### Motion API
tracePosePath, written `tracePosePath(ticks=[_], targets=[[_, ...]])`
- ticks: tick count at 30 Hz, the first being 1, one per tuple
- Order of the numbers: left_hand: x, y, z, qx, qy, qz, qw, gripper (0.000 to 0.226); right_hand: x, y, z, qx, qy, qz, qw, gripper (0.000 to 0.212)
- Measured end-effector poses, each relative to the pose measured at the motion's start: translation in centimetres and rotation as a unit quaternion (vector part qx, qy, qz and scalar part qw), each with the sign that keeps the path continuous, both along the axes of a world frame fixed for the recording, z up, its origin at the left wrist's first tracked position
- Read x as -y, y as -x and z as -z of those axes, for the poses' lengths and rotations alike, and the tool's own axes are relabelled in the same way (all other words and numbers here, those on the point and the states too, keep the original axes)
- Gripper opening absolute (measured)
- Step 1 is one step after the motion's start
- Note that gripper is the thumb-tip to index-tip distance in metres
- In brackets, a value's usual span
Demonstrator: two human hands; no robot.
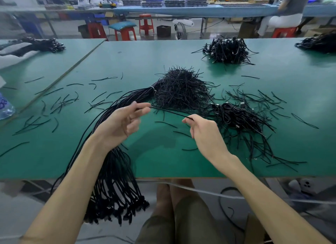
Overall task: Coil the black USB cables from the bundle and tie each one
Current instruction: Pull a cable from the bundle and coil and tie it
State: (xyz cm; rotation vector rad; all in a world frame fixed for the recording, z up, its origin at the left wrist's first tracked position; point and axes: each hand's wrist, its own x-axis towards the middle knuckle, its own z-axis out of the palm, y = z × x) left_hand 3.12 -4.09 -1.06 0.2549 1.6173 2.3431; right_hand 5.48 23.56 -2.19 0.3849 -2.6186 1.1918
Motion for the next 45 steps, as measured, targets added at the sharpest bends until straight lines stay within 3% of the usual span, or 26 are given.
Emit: tracePosePath(ticks=[3, 10, 13, 16, 20, 23, 25, 29, 31, 34, 36, 37, 38, 41, 45], targets=[[0.4, 0.1, 0.5, 0.048, -0.155, 0.013, 0.987, 0.041, -0.2, -0.1, 0.0, -0.005, -0.038, -0.002, 0.999, 0.027], [-3.6, 0.4, -0.2, 0.069, -0.142, -0.026, 0.987, 0.040, 1.5, -1.5, 0.0, 0.043, -0.111, -0.118, 0.986, 0.049], [-3.9, 0.4, -0.5, 0.082, -0.244, -0.030, 0.966, 0.043, 1.1, -1.4, 0.5, 0.069, -0.102, -0.119, 0.985, 0.059], [-3.3, -0.1, -0.6, 0.104, -0.336, 0.029, 0.936, 0.044, 0.0, -0.7, 0.9, 0.064, -0.077, -0.092, 0.991, 0.064], [-3.0, -0.8, -0.4, 0.032, -0.165, 0.058, 0.984, 0.049, -1.3, 0.7, 0.6, 0.050, -0.075, -0.065, 0.994, 0.065], [-3.9, -1.2, -0.5, -0.024, -0.046, 0.074, 0.996, 0.043, -1.6, 1.6, 0.2, 0.034, -0.049, -0.038, 0.997, 0.065], [-4.6, -1.5, -0.8, -0.050, -0.031, 0.072, 0.996, 0.036, -1.6, 2.0, 0.2, 0.031, -0.017, -0.013, 0.999, 0.065], [-4.7, -2.0, -1.8, -0.086, -0.108, 0.094, 0.986, 0.034, -2.0, 2.4, 0.4, 0.047, 0.019, 0.021, 0.998, 0.065], [-4.6, -2.4, -2.5, -0.109, -0.078, 0.149, 0.980, 0.033, -1.9, 2.4, 0.3, 0.057, 0.046, 0.019, 0.997, 0.067], [-5.5, -2.8, -2.8, -0.167, 0.143, 0.241, 0.945, 0.032, -1.2, 2.1, -0.5, 0.050, 0.084, 0.016, 0.995, 0.070], [-6.7, -2.6, -1.9, -0.186, 0.285, 0.203, 0.918, 0.035, -0.3, 1.7, -1.4, 0.039, 0.124, -0.014, 0.991, 0.069], [-7.4, -2.5, -1.3, -0.176, 0.314, 0.149, 0.921, 0.035, 0.1, 1.5, -1.9, 0.032, 0.142, -0.035, 0.989, 0.068], [-8.0, -2.4, -0.8, -0.152, 0.304, 0.085, 0.937, 0.035, 0.6, 1.1, -2.3, 0.023, 0.154, -0.051, 0.986, 0.068], [-9.1, -2.0, -0.1, -0.085, 0.155, -0.045, 0.983, 0.043, 1.7, 0.1, -2.8, -0.006, 0.170, -0.058, 0.984, 0.065], [-10.4, -2.3, -0.2, 0.009, -0.026, 0.008, 1.000, 0.053, 3.2, -1.0, -2.0, -0.043, 0.114, -0.072, 0.990, 0.059]])
